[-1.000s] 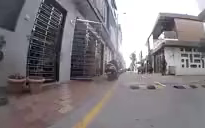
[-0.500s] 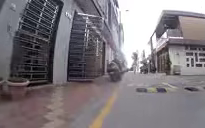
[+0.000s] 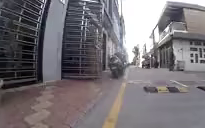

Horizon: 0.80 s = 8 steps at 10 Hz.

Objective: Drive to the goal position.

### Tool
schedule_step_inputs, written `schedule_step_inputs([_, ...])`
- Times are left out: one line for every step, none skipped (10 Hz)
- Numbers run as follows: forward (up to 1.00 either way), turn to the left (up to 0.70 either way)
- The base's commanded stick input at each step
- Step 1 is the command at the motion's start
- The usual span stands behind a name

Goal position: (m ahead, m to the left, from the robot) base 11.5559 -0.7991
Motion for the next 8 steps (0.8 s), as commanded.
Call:
schedule_step_inputs([1.0, -0.4])
schedule_step_inputs([1.0, -0.4])
schedule_step_inputs([1.0, -0.4])
schedule_step_inputs([1.0, -0.4])
schedule_step_inputs([1.0, -0.4])
schedule_step_inputs([1.0, -0.4])
schedule_step_inputs([1.0, -0.4])
schedule_step_inputs([1.0, -0.4])
